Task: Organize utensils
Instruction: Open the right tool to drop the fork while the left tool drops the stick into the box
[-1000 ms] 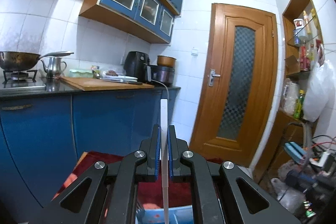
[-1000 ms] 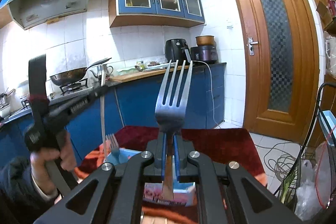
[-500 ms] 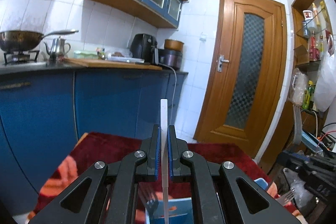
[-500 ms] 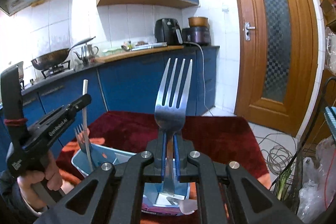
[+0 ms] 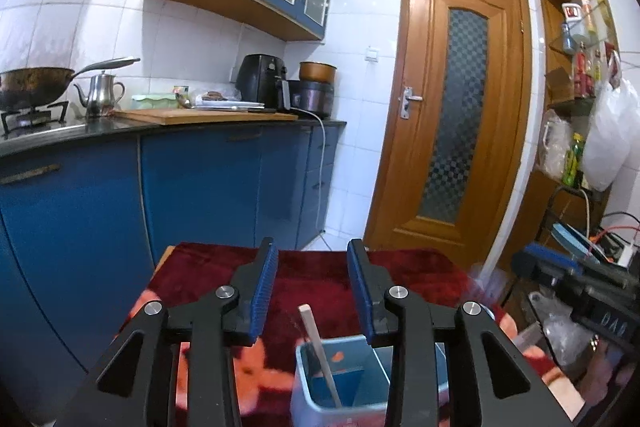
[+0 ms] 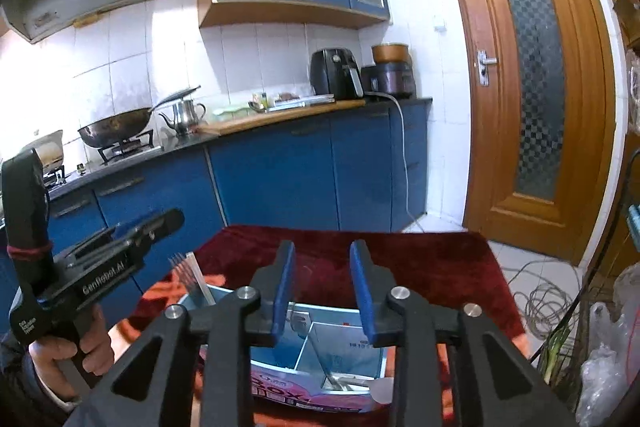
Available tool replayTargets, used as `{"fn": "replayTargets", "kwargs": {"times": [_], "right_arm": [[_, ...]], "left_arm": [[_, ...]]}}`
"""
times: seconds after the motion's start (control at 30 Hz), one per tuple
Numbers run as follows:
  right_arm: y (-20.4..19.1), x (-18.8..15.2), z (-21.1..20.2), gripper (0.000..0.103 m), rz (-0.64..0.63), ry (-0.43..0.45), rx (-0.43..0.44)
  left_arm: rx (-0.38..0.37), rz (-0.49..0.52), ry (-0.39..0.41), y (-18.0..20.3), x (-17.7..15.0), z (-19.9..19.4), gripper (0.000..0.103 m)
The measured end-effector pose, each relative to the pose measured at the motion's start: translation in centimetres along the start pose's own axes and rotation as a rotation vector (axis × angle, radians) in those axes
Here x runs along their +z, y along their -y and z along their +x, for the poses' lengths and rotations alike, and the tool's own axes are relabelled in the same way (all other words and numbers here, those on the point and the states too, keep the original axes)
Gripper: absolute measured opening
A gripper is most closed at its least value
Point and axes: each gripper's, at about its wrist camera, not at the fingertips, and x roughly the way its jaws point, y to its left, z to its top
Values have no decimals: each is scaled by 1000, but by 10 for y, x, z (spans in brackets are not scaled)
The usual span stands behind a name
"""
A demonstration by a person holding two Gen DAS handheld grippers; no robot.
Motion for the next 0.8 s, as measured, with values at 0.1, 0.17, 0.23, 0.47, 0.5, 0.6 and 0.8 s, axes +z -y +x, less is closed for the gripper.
{"fn": "replayTargets", "kwargs": {"times": [0.1, 0.17, 0.23, 0.47, 0.5, 0.6, 0.8], "right_arm": [[-4, 5, -12, 32, -8, 22, 2], [-6, 6, -22, 32, -12, 34, 3], [-8, 6, -32, 33, -12, 36, 5], [-10, -6, -57, 33, -18, -14, 4], [-10, -8, -60, 33, -16, -25, 4], [-9, -14, -66, 33, -3, -62, 9], [-6, -32, -77, 33, 3, -127, 3]], "left_arm": [[-8, 11, -19, 2, 1, -13, 37], [-14, 11, -34, 1, 1, -22, 37], [-24, 16, -46, 2, 1, -33, 37], [-4, 85, -91, 14, -3, -66, 37], [-5, 93, -110, 16, -5, -71, 37], [-17, 89, -167, 18, -12, -79, 37], [-24, 79, -259, 21, -28, -87, 37]]}}
